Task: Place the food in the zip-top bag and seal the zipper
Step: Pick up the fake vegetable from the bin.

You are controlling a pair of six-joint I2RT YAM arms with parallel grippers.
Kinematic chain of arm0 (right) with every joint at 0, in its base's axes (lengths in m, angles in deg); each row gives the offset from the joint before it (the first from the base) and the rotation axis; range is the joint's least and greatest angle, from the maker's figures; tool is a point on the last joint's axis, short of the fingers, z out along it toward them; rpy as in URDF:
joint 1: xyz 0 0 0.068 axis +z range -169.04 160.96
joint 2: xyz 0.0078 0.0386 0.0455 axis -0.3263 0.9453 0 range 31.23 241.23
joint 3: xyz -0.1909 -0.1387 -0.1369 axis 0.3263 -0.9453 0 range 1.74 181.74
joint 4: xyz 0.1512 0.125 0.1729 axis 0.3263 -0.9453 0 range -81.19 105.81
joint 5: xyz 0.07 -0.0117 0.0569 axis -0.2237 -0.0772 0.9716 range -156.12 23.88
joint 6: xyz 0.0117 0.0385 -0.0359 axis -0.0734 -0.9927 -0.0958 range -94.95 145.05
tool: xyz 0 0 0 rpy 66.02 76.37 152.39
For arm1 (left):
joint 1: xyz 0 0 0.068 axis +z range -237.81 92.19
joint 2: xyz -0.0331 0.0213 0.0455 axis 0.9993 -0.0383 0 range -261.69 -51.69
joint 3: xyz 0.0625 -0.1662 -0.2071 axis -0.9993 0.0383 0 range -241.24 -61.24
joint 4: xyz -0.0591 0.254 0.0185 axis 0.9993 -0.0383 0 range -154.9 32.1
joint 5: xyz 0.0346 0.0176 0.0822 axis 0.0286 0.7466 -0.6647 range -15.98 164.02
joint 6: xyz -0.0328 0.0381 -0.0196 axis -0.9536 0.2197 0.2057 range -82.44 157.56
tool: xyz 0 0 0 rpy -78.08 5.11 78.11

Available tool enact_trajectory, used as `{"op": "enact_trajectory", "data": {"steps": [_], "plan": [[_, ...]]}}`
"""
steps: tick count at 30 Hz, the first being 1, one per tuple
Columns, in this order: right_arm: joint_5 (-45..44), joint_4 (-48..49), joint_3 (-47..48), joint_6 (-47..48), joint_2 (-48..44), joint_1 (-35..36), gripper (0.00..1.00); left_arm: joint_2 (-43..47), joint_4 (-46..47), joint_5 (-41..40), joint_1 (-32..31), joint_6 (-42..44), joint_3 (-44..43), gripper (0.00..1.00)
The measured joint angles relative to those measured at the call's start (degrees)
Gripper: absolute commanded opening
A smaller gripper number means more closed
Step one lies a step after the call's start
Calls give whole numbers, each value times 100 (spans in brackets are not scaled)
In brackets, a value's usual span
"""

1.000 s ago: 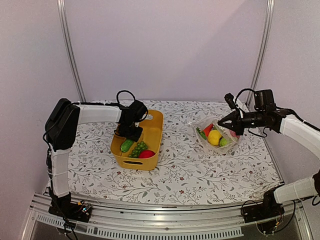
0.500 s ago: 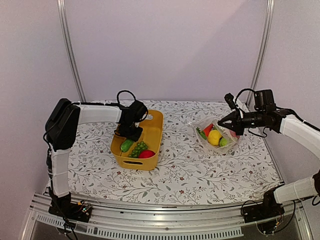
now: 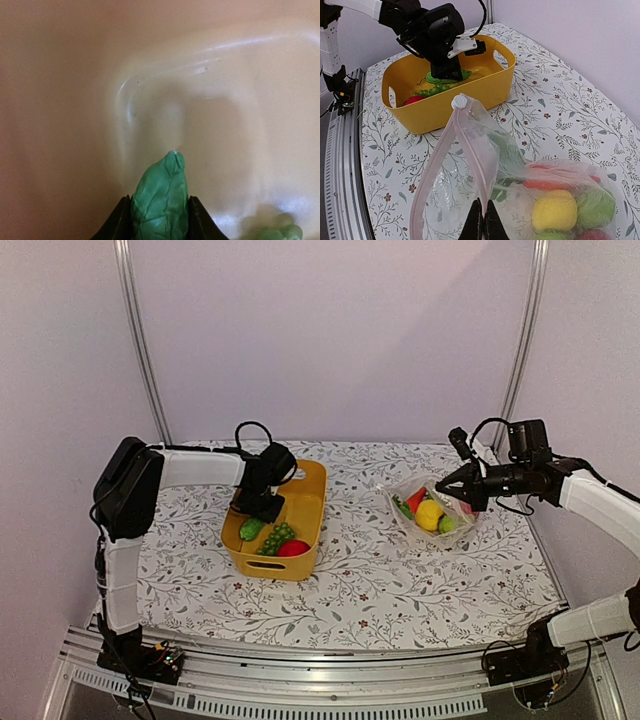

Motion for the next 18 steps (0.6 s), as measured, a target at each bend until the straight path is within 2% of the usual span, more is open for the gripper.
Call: {"op": "enact_trajectory", "data": {"steps": [4, 8, 18], "plan": [[-2, 0, 0, 15, 0, 0, 0, 48, 87, 26, 0, -2, 24, 21], [-2, 0, 0, 15, 0, 0, 0, 518, 387, 286, 2, -11, 363, 19], [2, -15, 0, -101, -13, 0, 0, 2942, 2288, 1222, -271, 122, 1316, 14]]}}
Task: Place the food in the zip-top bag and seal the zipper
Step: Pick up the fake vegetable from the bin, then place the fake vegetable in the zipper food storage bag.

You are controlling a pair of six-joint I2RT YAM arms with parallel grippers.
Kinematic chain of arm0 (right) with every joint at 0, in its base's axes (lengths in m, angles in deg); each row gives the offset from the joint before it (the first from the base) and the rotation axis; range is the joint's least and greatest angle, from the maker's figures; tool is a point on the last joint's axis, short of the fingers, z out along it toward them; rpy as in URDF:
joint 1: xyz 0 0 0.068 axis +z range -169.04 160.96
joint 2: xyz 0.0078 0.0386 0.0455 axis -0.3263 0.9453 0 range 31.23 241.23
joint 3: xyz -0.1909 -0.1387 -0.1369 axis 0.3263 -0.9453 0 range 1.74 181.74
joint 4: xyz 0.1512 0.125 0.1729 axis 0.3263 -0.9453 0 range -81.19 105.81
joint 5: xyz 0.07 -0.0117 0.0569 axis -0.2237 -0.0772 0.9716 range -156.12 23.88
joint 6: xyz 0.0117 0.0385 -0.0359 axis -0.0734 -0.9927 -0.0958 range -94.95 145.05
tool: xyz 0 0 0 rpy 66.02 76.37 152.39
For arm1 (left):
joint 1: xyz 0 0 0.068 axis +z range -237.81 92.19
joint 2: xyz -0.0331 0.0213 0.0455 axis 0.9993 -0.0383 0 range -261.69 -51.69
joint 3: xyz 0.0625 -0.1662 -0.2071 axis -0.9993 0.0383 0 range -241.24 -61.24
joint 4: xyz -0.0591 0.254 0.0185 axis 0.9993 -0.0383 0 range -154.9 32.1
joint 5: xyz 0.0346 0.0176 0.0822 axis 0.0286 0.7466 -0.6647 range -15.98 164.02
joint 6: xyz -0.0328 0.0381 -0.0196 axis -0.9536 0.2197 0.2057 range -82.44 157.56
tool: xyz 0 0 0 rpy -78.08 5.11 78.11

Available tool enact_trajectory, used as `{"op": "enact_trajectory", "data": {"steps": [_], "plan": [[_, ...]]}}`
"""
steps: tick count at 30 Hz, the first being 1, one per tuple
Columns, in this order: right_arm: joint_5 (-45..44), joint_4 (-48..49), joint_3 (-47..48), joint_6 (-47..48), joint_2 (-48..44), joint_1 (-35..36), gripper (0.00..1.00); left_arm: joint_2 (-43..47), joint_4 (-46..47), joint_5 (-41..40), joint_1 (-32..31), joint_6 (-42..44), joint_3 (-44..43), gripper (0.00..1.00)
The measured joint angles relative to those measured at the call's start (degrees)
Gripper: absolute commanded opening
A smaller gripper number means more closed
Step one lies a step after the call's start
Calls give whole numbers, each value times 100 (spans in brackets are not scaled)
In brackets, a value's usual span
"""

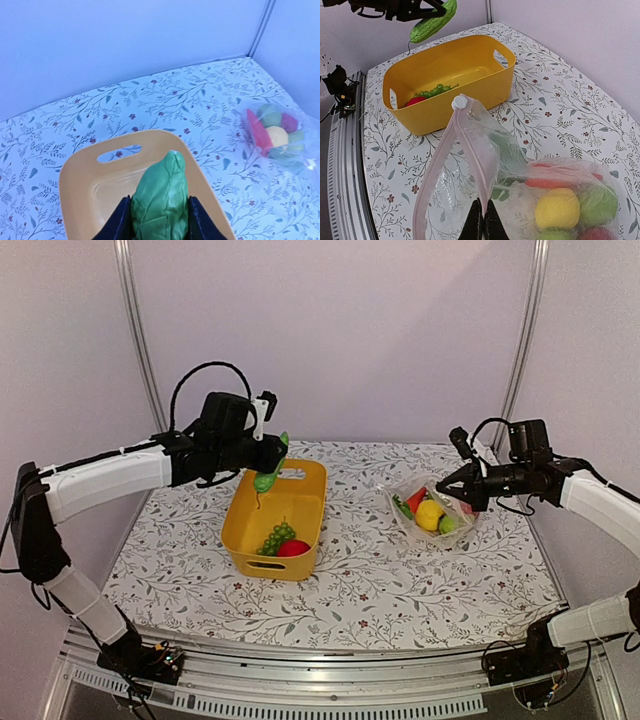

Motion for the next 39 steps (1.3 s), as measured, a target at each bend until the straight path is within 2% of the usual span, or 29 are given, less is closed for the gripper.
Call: {"op": "enact_trajectory", "data": {"steps": [6, 14, 18, 23, 28, 39], "plan": [[-44, -444, 243, -79, -245, 39, 0, 785, 1241, 315, -1152, 481, 542, 12], [-286, -1567, 1182, 74, -363, 339, 0, 1390, 2151, 374, -2505, 1198, 999, 10], [-271, -2162, 1550, 188, -372, 509, 0, 1777, 2669, 553, -2918, 1532, 1274, 10], [-105, -2765, 1950, 374, -372, 597, 0, 1989, 3558, 1191, -3018, 1808, 1606, 8], [122, -3086, 2103, 450, -365, 654, 0, 1635, 4284, 1810, -3018, 1930, 1488, 7], [332, -3086, 2070, 323, -205, 684, 0, -310, 5359, 3141, -3032, 1932, -52, 4]]}}
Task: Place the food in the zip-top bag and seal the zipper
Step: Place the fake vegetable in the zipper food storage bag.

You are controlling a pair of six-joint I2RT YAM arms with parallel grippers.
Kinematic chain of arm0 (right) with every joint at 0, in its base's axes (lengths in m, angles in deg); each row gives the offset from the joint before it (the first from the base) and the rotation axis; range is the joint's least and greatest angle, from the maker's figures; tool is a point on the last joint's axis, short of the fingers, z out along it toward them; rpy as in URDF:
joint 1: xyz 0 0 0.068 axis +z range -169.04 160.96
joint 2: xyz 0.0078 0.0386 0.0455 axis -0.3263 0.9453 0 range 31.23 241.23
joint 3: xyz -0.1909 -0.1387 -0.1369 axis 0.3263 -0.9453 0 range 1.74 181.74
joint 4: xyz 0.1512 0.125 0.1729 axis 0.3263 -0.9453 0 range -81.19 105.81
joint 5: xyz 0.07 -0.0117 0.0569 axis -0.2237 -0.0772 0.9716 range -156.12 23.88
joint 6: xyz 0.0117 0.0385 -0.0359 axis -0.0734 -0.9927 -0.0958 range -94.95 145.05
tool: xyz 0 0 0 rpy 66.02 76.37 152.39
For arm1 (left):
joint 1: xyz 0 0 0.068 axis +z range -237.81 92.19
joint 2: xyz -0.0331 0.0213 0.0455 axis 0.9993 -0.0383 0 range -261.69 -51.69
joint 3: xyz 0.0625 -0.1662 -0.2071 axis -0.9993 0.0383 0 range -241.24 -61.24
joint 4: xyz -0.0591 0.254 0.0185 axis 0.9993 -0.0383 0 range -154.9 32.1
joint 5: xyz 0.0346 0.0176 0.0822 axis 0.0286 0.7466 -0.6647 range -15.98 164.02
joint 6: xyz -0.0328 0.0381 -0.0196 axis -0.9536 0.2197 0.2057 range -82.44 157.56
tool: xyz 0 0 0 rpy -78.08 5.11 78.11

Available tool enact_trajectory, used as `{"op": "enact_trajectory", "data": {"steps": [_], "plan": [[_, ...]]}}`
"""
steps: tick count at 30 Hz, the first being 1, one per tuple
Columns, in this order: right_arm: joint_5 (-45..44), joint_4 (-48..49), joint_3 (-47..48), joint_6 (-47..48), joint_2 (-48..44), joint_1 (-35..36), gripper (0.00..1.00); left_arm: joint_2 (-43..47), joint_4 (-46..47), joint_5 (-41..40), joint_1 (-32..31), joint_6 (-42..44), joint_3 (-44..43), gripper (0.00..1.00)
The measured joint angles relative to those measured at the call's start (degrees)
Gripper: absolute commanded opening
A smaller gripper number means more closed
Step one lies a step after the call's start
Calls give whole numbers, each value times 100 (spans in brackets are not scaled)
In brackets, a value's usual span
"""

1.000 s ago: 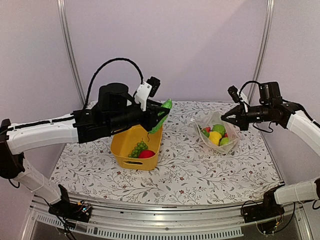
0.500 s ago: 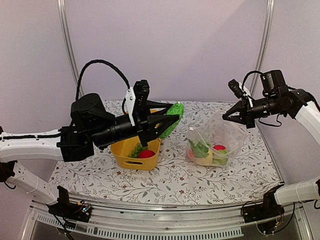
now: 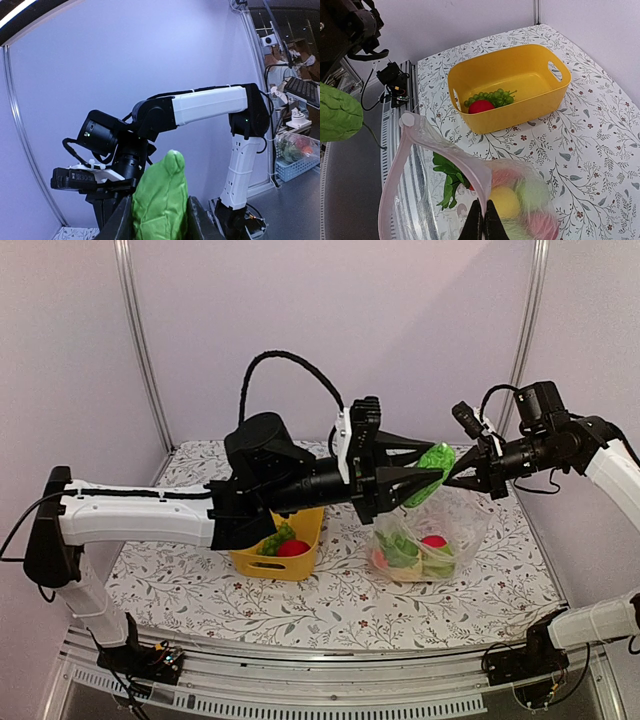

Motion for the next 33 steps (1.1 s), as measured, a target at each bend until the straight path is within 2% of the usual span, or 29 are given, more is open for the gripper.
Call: {"op": "enact_trajectory", "data": {"steps": [8, 14, 17, 19, 22, 25, 33], "plan": [[33, 4, 0, -87, -2, 0, 0, -1034, 487, 345, -9, 24, -608, 3], [33, 4, 0, -116, -17, 0, 0, -1521, 579, 361, -9, 37, -859, 10], [31, 4, 0, -133, -26, 0, 0, -1696, 584, 313, -9, 44, -890, 17], [31, 4, -2, -153, -39, 0, 0, -1788, 588, 264, -9, 59, -892, 28], [28, 4, -4, -170, -59, 0, 0, -1897, 579, 181, -9, 127, -892, 50], [26, 9, -13, -175, -61, 0, 0, -1917, 562, 83, -11, 190, -892, 61], [20, 81, -160, -195, -105, 0, 0, -1818, 302, -70, -48, 328, -892, 64]]}}
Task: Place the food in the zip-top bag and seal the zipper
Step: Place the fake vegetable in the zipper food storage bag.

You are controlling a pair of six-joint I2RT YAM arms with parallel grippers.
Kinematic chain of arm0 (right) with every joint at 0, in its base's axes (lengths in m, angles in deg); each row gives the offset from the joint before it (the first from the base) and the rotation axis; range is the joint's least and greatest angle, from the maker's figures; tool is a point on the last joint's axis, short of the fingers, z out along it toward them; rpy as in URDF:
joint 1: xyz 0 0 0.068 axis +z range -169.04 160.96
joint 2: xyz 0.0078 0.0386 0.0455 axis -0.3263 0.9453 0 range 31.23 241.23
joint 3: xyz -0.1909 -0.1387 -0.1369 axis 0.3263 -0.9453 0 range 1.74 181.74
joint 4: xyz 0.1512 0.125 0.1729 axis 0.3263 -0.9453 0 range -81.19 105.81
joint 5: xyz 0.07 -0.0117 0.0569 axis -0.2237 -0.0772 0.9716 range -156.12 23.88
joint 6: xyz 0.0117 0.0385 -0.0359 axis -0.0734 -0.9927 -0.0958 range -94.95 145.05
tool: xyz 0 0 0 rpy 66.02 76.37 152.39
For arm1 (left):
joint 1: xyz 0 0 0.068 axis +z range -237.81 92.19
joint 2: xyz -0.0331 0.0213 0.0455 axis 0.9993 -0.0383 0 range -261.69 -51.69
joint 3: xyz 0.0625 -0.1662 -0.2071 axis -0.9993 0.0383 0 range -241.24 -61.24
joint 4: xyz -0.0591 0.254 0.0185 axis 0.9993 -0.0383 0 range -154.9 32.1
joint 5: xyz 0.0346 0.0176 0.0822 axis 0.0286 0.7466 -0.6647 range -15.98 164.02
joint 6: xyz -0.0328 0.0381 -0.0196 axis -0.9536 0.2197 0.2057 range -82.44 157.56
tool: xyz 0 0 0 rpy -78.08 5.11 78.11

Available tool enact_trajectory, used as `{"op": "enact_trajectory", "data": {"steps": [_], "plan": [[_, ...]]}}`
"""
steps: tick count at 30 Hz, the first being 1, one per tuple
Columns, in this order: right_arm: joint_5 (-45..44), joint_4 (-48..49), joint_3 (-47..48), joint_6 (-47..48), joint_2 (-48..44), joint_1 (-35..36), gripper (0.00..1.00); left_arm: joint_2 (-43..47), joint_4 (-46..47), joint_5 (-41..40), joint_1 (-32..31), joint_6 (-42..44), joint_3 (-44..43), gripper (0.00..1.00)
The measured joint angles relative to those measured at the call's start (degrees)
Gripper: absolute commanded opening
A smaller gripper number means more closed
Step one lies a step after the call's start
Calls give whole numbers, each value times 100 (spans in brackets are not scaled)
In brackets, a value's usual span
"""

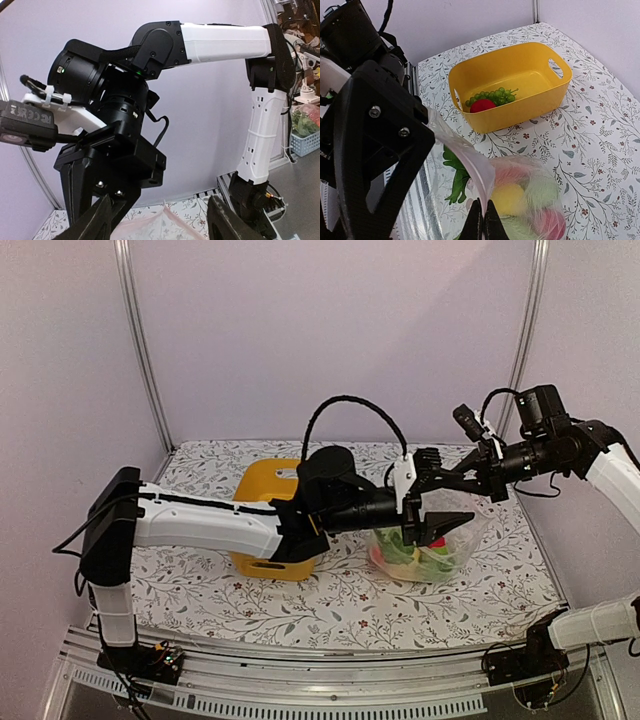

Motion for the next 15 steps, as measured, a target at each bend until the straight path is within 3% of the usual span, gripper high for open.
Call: {"op": "enact_trajectory", "data": {"steps": [8, 15], "plan": [[-35, 72, -96, -11, -107, 0, 0, 1027, -988, -61, -498, 155, 90, 59], [-157, 138, -238, -24, -328, 0, 0, 1648, -2553, -374, -1014, 343, 79, 58]]}}
